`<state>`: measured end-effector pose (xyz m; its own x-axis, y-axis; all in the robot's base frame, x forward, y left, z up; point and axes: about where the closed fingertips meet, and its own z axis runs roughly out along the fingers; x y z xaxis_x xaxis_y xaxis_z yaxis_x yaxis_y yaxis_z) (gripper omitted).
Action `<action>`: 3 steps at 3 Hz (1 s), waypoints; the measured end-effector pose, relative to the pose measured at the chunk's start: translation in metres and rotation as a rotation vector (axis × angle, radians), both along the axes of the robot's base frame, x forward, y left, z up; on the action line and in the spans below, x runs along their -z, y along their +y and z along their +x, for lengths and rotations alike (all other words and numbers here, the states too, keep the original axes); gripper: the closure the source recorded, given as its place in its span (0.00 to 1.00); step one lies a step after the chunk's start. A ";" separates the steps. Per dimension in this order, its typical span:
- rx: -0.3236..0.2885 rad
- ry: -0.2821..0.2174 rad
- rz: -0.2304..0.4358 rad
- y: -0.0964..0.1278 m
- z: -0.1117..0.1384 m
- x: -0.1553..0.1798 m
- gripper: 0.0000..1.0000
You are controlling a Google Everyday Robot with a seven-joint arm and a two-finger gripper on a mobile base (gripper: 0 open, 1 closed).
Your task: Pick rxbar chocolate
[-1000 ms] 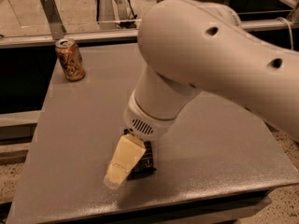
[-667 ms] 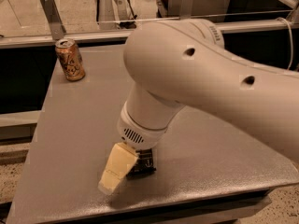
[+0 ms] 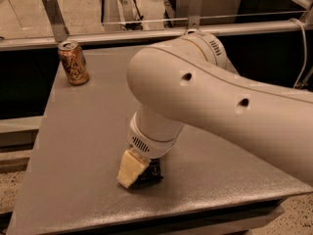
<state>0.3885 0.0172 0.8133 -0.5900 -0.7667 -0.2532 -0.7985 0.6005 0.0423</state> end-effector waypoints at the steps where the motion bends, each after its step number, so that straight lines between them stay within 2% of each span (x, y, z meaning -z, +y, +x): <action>1: 0.026 -0.007 -0.011 -0.001 0.002 0.001 0.49; 3: 0.026 -0.008 -0.011 -0.001 0.002 -0.011 0.96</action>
Offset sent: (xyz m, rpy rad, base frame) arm 0.0207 0.0001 0.0147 -0.0380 -0.0903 -0.0442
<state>0.3908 0.0161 0.8241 -0.6073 -0.7543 -0.2495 -0.7832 0.6211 0.0288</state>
